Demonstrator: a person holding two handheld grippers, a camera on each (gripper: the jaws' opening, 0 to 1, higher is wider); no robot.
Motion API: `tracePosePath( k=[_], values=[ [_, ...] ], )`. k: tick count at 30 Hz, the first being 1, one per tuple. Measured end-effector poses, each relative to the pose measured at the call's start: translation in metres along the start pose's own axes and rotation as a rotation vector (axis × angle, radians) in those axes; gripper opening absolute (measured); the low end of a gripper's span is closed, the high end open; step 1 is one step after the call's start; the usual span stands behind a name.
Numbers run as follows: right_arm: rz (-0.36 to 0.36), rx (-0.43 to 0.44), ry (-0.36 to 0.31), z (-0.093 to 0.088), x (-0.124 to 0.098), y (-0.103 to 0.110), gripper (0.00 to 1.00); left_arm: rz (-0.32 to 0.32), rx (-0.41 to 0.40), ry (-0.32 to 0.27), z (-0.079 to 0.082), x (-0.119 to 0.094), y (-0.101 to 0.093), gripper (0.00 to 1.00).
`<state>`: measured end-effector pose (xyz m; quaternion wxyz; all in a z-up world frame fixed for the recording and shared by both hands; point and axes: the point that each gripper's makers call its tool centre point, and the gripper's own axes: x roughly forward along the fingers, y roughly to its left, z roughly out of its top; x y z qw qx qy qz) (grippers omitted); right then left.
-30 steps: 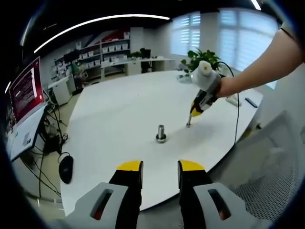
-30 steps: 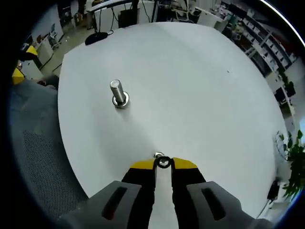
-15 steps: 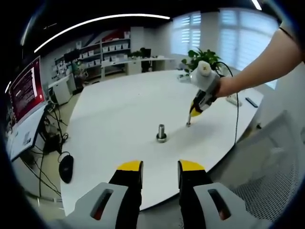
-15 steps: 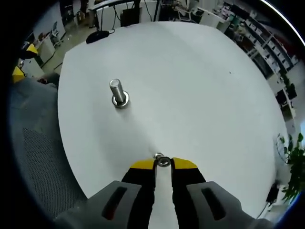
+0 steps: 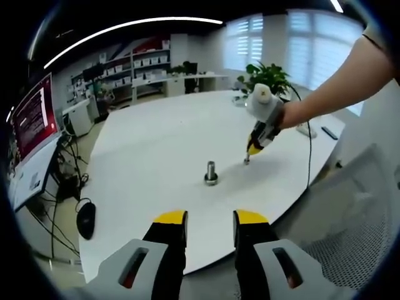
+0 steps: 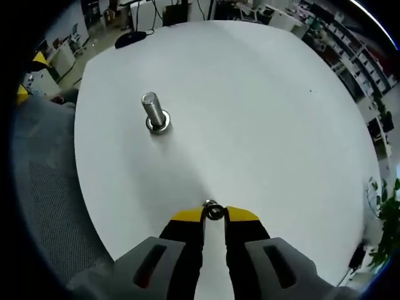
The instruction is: Place the washer onto the threaded stud by aligning its center hole with the stud, sliding it down to the base, and recovering from edge contact or off-axis alignment until the washer reaches the visible bottom stop.
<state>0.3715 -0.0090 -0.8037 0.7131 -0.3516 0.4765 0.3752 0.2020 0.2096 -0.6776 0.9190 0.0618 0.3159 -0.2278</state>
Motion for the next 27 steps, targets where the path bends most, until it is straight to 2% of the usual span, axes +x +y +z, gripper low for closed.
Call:
tracePosePath(
  k=[15,24,27],
  values=[
    [0.03,0.008,0.05,-0.011,0.025,0.004,0.15,-0.005,0.003,0.013,-0.002,0.001,-0.001,0.27],
    [0.031,0.031,0.036,-0.011,0.022,0.006,0.17,-0.005,0.002,0.011,-0.002,0.0,-0.001,0.27],
    [0.021,0.034,0.028,-0.014,0.016,0.006,0.21,-0.008,0.003,0.008,-0.001,0.0,-0.001,0.27]
  ],
)
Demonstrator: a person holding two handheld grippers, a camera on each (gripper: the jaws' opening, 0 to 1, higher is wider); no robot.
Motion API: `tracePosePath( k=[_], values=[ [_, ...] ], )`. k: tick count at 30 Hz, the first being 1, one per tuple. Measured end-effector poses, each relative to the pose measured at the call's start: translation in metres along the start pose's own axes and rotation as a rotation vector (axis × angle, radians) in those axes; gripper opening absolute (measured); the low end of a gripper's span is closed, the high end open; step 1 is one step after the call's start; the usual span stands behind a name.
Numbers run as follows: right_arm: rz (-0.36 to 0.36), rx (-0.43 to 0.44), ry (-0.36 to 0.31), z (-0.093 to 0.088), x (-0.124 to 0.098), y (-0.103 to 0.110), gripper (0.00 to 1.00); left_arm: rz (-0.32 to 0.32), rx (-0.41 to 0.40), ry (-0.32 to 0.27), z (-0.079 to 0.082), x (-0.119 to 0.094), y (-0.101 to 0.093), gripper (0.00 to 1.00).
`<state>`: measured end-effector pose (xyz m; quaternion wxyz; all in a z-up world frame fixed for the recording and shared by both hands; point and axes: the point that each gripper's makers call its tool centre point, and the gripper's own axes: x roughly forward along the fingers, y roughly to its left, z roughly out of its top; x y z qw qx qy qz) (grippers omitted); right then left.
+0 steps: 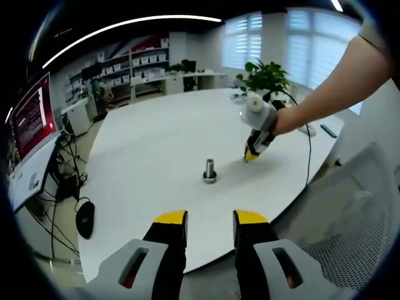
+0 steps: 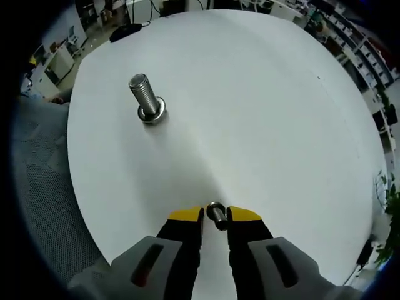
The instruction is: Place the washer onto the threaded stud by aligning its center hole with the stud, sliding it down to the base, and recovering from edge contact or off-axis alignment until the washer reaches the visible bottom stop.
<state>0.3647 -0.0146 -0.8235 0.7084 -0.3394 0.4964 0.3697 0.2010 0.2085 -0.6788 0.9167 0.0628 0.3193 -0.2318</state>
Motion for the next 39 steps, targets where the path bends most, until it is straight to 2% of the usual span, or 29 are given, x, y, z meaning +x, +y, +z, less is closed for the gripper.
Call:
tracePosePath(
  k=[8,13,15,21,27,28,32,35,39],
  values=[
    [-0.013,0.054,-0.053,-0.004,-0.021,0.002,0.24,-0.008,0.003,-0.015,0.002,-0.001,-0.002,0.27],
    [-0.036,0.065,-0.092,-0.01,-0.044,0.011,0.25,-0.01,-0.003,-0.035,0.006,-0.003,-0.002,0.27],
    [-0.065,0.07,-0.146,-0.007,-0.054,0.01,0.25,-0.016,-0.001,-0.042,0.007,-0.003,-0.003,0.27],
    [-0.102,0.208,-0.256,-0.015,-0.087,0.014,0.25,-0.024,-0.005,-0.079,0.013,-0.007,-0.005,0.27],
    [-0.106,0.297,-0.38,-0.017,-0.118,0.026,0.28,-0.032,-0.008,-0.086,0.014,-0.007,-0.006,0.28],
    [-0.1,0.32,-0.421,-0.015,-0.124,0.03,0.28,-0.032,-0.012,-0.089,0.014,-0.008,-0.006,0.28],
    [-0.113,0.331,-0.483,-0.019,-0.143,0.038,0.3,-0.034,-0.012,-0.1,0.016,-0.008,-0.006,0.28],
    [-0.113,0.383,-0.572,-0.017,-0.161,0.043,0.31,-0.034,-0.014,-0.104,0.017,-0.008,-0.005,0.28],
    [-0.103,0.475,-0.604,-0.025,-0.177,0.051,0.32,-0.028,-0.019,-0.118,0.02,-0.01,-0.004,0.27]
  ],
)
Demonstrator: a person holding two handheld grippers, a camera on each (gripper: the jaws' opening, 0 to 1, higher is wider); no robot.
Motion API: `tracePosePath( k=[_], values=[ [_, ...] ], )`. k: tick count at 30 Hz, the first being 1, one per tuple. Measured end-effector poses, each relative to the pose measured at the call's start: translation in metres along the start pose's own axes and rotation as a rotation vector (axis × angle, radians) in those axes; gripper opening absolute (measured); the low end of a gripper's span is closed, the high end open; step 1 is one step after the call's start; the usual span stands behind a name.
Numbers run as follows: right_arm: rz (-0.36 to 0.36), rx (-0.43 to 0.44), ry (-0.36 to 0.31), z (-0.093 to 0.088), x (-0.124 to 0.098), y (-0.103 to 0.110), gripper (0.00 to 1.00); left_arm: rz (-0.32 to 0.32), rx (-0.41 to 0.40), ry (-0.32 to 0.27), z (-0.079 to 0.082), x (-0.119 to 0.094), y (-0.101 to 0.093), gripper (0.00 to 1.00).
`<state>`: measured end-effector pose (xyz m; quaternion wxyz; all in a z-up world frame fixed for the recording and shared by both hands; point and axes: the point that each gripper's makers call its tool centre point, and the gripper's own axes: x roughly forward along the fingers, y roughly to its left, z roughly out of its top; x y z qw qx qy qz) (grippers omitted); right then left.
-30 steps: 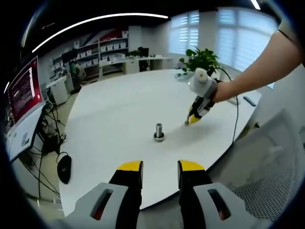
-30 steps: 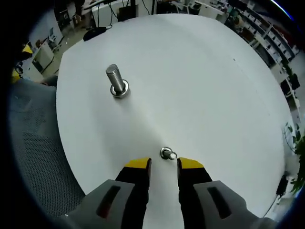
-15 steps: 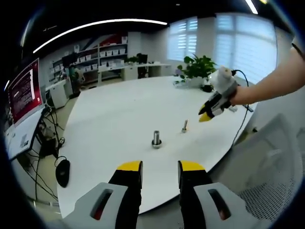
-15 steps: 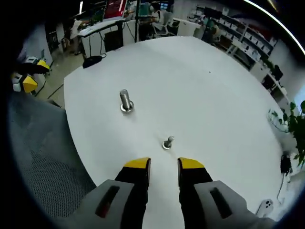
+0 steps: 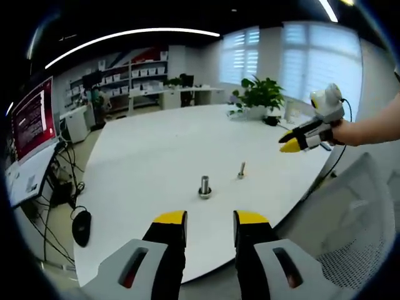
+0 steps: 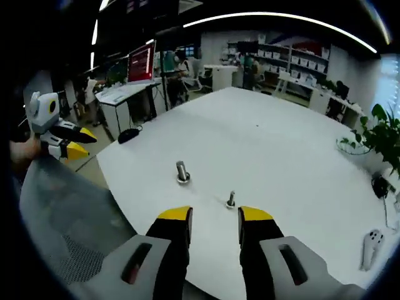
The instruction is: Place the washer onto the threaded stud by aligning its center hole with the stud, sliding it down to the base, and recovering from edge contact or off-axis alignment until the washer reaches the visible bottom stop.
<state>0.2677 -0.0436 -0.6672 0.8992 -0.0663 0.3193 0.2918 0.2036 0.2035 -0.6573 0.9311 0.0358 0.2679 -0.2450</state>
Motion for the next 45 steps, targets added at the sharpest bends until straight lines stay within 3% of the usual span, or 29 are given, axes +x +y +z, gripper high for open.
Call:
tracePosePath(
  k=[7,10,17,19,22,24,28,32,35,38,45],
  values=[
    [-0.005,0.024,-0.029,-0.012,-0.028,0.009,0.34,0.007,-0.018,-0.003,0.0,0.001,0.002,0.29],
    [-0.008,0.042,-0.029,-0.019,-0.03,0.01,0.39,0.004,-0.001,0.022,-0.004,0.002,0.0,0.3],
    [-0.002,0.02,-0.07,-0.015,-0.039,0.017,0.4,0.024,-0.005,0.017,-0.003,0.001,0.004,0.3],
    [0.016,0.058,-0.07,-0.017,-0.041,0.021,0.4,0.039,-0.007,0.012,-0.002,0.0,0.007,0.3],
    [-0.016,0.061,-0.067,-0.026,-0.047,0.018,0.4,0.05,-0.02,0.012,-0.002,0.0,0.009,0.3],
    [-0.031,0.109,-0.086,-0.031,-0.048,0.015,0.39,0.051,-0.015,0.009,-0.001,-0.001,0.009,0.3],
    [-0.045,0.089,-0.084,-0.032,-0.047,0.011,0.39,0.063,-0.006,0.001,0.001,-0.002,0.01,0.3],
    [-0.029,0.049,-0.074,-0.035,-0.044,0.017,0.38,0.064,-0.041,-0.057,0.011,-0.005,0.011,0.31],
    [-0.015,0.074,-0.047,-0.042,-0.042,0.015,0.38,0.08,-0.029,-0.039,0.008,-0.004,0.012,0.3],
    [-0.023,0.089,-0.074,-0.037,-0.044,0.013,0.38,0.071,-0.011,-0.016,0.005,-0.001,0.009,0.3],
    [-0.042,0.096,-0.044,-0.047,-0.044,0.012,0.38,0.082,-0.012,-0.015,0.002,-0.005,0.01,0.28]
  ],
)
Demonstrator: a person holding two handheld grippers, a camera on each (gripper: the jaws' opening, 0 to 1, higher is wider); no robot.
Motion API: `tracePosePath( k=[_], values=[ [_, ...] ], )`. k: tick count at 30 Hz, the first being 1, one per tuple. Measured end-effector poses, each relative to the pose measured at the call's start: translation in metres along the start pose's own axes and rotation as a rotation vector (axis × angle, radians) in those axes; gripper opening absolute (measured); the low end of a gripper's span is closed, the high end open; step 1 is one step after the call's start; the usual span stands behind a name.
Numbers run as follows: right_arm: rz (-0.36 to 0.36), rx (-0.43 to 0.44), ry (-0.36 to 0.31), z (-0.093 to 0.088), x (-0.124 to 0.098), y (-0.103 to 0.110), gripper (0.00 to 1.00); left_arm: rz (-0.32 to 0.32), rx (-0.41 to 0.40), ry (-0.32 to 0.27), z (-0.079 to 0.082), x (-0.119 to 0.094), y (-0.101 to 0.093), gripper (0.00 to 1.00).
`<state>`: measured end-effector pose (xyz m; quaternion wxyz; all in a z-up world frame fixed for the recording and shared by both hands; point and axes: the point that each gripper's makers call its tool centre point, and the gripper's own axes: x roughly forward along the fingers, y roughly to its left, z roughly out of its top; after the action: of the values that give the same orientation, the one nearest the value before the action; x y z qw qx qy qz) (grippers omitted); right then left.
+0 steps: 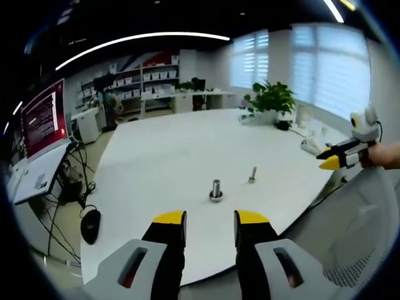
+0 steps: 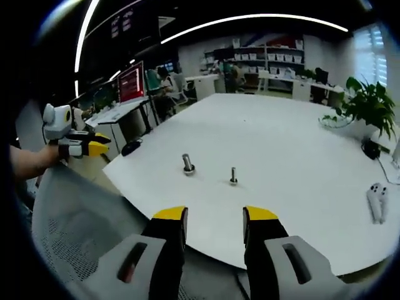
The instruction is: Place the washer onto the threaded stud by aligning its center hole with the stud, sliding it down to the base, and recovering from edge contact or off-axis alignment until the washer reaches the visible bottom stop.
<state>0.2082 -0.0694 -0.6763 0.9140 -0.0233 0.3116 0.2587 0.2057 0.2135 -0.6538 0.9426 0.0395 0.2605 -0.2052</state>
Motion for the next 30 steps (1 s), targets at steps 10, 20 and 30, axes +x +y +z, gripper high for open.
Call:
tracePosePath(
  k=[10,20,30],
  values=[
    [-0.007,-0.057,0.064,-0.01,0.004,0.001,0.39,0.002,0.025,0.081,-0.015,0.003,-0.002,0.27],
    [-0.028,-0.067,0.089,-0.012,0.006,-0.002,0.39,0.016,0.006,0.086,-0.015,0.004,0.005,0.26],
    [-0.055,-0.06,0.106,-0.015,0.006,-0.008,0.38,0.003,0.0,0.085,-0.015,0.004,0.002,0.27]
  ],
)
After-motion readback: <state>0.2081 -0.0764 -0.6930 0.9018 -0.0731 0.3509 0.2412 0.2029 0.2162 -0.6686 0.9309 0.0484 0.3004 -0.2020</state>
